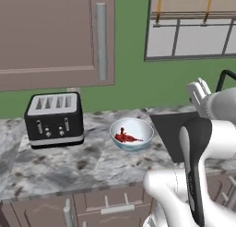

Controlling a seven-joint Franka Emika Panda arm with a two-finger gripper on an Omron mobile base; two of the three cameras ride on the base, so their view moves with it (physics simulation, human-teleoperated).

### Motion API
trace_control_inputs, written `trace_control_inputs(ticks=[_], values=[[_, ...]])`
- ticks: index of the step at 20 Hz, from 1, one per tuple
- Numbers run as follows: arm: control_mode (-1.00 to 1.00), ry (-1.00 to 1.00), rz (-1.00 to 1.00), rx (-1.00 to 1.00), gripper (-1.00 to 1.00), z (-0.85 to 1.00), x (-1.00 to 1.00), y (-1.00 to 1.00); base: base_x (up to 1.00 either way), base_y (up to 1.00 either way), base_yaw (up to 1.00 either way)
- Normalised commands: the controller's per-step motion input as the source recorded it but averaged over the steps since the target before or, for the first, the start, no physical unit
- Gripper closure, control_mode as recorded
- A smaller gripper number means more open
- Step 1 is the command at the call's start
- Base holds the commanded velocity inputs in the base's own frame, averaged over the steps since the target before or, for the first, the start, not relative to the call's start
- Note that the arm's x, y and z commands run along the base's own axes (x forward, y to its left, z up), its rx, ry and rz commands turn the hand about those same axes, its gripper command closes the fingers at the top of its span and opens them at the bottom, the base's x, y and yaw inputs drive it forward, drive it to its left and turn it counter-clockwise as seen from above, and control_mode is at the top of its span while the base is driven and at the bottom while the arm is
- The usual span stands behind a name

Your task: Place the bowl with the bell pepper and lemon on the top shelf of the fridge. Place the bowl with the fish and chicken drumstick on the second highest shelf of the fridge.

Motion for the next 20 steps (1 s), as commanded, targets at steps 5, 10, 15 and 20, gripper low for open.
trace_control_inputs(ticks=[5, 10, 15, 20], values=[[1.00, 0.00, 0.00, 0.00, -1.00, 0.00, 0.00, 0.00, 0.64, 0.13, -0.05], [-1.00, 0.08, 0.01, 0.00, -1.00, 0.00, 0.33, 0.00, 0.00, 0.00, 0.00], [-1.00, 0.35, 0.15, 0.01, -1.00, 0.00, 0.44, 0.00, 0.00, 0.00, 0.00], [-1.00, 0.30, 0.26, 0.03, -1.00, -0.38, 0.39, -0.03, 0.00, 0.00, 0.00]])
